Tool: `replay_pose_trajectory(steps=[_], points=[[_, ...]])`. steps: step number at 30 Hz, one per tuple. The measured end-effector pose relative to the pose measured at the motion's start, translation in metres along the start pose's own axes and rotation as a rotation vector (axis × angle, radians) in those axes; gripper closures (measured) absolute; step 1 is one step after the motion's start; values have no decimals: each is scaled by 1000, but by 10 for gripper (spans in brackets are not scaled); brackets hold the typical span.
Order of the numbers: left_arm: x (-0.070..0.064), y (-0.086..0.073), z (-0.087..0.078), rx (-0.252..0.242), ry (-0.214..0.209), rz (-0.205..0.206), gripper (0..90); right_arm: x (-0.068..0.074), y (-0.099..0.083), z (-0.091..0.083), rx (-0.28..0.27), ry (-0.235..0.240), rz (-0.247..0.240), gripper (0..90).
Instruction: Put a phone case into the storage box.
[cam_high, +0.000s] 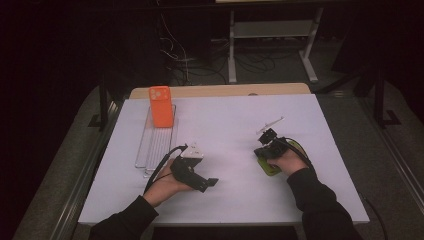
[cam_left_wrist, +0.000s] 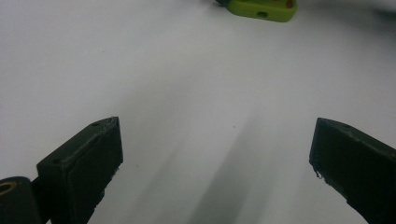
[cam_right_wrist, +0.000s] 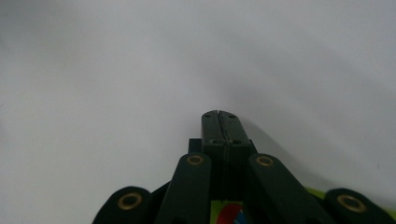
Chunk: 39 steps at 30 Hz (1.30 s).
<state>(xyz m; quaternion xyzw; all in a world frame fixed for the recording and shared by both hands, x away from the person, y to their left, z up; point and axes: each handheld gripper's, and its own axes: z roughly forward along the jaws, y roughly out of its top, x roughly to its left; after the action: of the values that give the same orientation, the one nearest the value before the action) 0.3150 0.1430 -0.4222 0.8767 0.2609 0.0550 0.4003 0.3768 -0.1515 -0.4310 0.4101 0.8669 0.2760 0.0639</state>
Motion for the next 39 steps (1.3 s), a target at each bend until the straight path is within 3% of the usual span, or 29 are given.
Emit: replay_pose_trajectory(steps=[12,31,34,39], points=[[-1,1,0,-1,-9,1,25,8,-40,-25,34,-18,-16,886],[-2,1,0,14,-13,11,25,-27,-89,-60,38,-82,70,886],[-2,1,1,13,-15,9,25,-29,-91,-63,16,-66,74,886],[-3,1,2,13,-22,22,25,-19,-81,-71,-78,12,51,834]])
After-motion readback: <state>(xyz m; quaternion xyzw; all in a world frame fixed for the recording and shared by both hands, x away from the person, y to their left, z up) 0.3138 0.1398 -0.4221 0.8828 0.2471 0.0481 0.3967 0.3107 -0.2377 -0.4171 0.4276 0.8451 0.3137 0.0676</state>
